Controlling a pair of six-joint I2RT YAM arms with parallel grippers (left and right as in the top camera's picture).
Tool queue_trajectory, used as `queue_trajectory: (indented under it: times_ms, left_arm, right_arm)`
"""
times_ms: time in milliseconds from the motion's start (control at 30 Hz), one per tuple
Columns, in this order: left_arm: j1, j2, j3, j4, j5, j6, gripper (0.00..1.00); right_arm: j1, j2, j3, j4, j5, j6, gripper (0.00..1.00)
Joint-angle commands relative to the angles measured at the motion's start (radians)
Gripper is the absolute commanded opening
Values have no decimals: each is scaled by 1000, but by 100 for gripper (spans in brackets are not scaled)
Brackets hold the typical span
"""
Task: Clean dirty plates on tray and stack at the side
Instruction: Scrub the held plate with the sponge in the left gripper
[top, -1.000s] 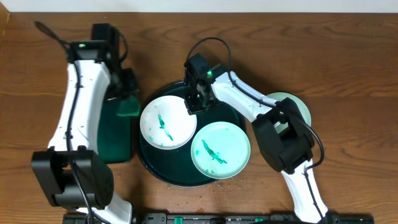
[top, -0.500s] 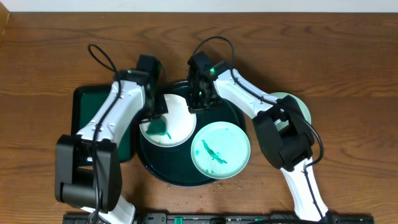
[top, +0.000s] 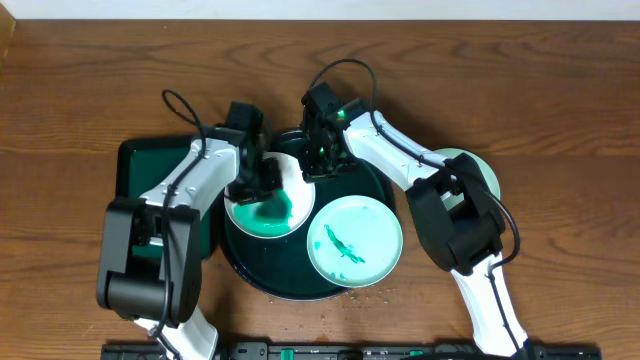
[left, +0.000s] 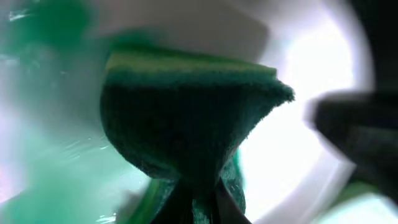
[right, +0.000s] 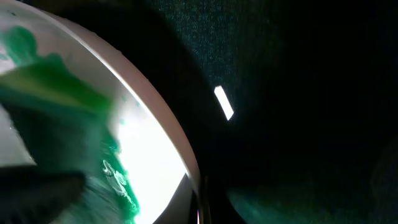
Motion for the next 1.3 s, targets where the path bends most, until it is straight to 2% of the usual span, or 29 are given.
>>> queue_trajectory:
  times_ms: [0,67,167,300,367,567,633,733,867,933,1267]
  left_arm:
    - [-28,52,-5,54,202,92,7]
    - [-22,52,10,53,72,42,7]
    - [-7,52,35,43,-200,-60,7]
    - [10,51,71,-56,-555,-270,7]
    - [20,51,85,-107,-634,-338,7]
    - [33,51,87,-227,-593,-338,7]
    - [30,51,87,-273,-536,-313,7]
    - [25,52,87,-287,-324,-132,7]
    - [16,51,87,-267,17,175,7]
    - [16,51,87,-250,115,278,7]
    - [16,52,87,-2,126,299,7]
  right_arm:
    - [-9,88,-20,3,106,26,1]
    - [-9,88,-20,3,106,26,1]
    - [-9,88,-20,3,106,26,1]
    - [-6,88,-20,3,107,23,1]
    - [-3,88,-20,3,108,22,1]
    - [-2,88,-20,7,108,18,1]
    - [-2,88,-20,7,108,18,1]
    - [-2,88,-20,8,108,18,1]
    - [-2,88,-20,11,108,18,1]
    - [-2,88,-20,11,108,18,1]
    - [-3,88,-20,11,108,14,1]
